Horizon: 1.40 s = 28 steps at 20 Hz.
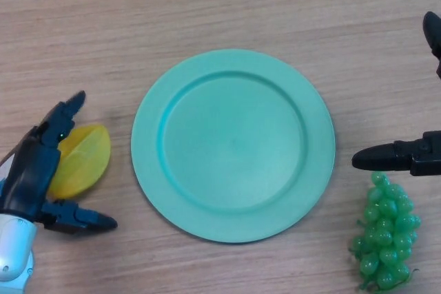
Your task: Pick up the yellow starfruit and place it on the plate
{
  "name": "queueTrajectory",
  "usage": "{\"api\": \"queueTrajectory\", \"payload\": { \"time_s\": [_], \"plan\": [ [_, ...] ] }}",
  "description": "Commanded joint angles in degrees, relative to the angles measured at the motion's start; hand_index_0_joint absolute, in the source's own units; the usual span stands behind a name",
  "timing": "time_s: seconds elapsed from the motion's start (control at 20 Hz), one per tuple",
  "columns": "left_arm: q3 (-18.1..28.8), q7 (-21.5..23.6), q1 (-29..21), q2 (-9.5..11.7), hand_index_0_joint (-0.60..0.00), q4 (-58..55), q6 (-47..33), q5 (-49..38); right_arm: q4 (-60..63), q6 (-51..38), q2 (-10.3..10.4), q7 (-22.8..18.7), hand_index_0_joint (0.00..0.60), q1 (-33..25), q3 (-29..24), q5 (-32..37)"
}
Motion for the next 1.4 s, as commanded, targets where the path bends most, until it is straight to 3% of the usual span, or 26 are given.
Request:
{"api": "queueTrajectory", "payload": {
  "time_s": [0.05,0.2,0.4,0.6,0.75,0.9,1.0,1.15,1.3,1.35,1.4],
  "plan": [
    [5.2,5.8,-1.0,2.5,-0.600,-2.6,-3.1,-3.6,-4.3,-4.6,-1.9,-1.7,0.000,-1.4,-3.2,1.9],
    [6.1,6.2,-1.3,2.8,-0.600,-3.9,-0.6,-6.7,-4.3,-4.3,-1.8,-1.8,0.000,-1.6,-2.9,1.9],
    [8.8,1.9,-0.6,3.2,-0.600,-8.1,6.5,-10.6,-4.6,-3.3,-2.1,-1.4,0.000,-2.3,-2.8,1.8],
    [9.3,-0.6,-0.8,4.0,-0.600,-12.7,7.1,-7.2,-4.3,-3.6,-1.8,-1.1,0.000,-1.9,-2.9,3.1],
    [6.2,4.9,-2.9,2.8,-0.600,-16.4,-0.3,-4.1,-4.0,-4.2,-2.1,-0.9,0.000,-1.8,-3.2,3.4],
    [1.6,4.2,-3.9,0.7,-0.600,-18.9,0.0,-4.1,-4.0,-4.3,-2.0,-0.8,0.000,-1.8,-3.0,3.2],
    [-2.2,2.4,-3.9,-1.1,-0.600,-20.2,0.5,-4.4,-4.6,-3.8,-1.6,-0.8,0.000,-1.2,-3.2,4.1],
    [-7.2,-3.9,-4.4,-3.1,-0.600,-21.0,4.0,-6.1,-4.1,-4.1,-2.1,-1.7,0.000,-1.8,-3.9,5.2],
    [-10.0,-11.7,-4.5,-3.6,-0.600,-20.7,7.8,-4.9,-4.6,-4.1,-1.9,-1.9,0.000,-1.3,-4.1,5.8],
    [-10.5,-12.8,-5.0,-3.9,-0.600,-20.1,9.0,-4.8,-4.4,-3.5,-2.0,-2.2,0.000,-1.6,-3.9,5.9],
    [-11.1,-12.3,-5.2,-3.3,-0.600,-18.0,5.0,-2.5,-4.4,-3.3,-2.0,-2.4,0.000,-1.7,-3.8,5.9]
  ]
}}
